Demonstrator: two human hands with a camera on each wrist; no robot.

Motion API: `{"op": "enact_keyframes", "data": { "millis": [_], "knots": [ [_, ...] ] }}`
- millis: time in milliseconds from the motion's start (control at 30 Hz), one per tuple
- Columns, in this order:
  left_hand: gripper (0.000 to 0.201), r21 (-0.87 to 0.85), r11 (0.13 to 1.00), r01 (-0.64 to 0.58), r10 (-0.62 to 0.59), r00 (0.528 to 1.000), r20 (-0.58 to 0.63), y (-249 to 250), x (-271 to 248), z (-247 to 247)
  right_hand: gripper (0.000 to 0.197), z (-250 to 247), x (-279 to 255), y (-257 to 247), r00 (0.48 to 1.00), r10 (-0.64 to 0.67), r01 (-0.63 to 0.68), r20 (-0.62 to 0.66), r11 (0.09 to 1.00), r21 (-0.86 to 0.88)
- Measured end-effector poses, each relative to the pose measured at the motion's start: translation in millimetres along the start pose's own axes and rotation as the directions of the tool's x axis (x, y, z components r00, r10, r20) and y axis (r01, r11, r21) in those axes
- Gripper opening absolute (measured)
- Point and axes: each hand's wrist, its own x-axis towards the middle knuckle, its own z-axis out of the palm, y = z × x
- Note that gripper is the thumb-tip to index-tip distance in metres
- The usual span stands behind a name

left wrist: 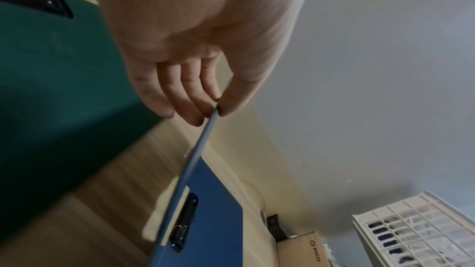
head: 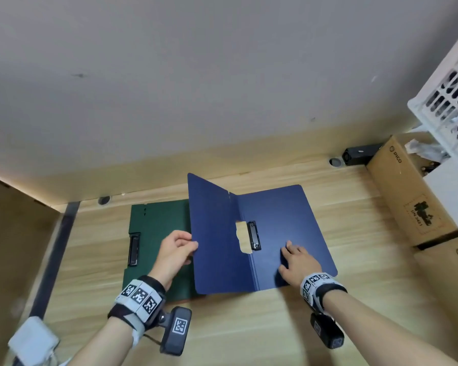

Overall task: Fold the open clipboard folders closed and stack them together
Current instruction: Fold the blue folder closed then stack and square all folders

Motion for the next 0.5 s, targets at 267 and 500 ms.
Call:
{"op": "enact_keyframes", "data": {
  "millis": [267,500],
  "knots": [
    [0.009,-0.032,0.99,-0.139,0.142,0.986,0.086,30.0,-11.7,15.7,0.043,-8.5,-1.8,-18.4,0.994,-0.076,0.059,0.082,0.981,0.185],
    [0.008,0.039,0.976,-0.215,0.191,0.926,0.324,43.9,-15.9,85.9,0.046,-38.6,-4.7,27.3,0.997,0.07,-0.053,-0.017,0.866,0.497]
  ]
}}
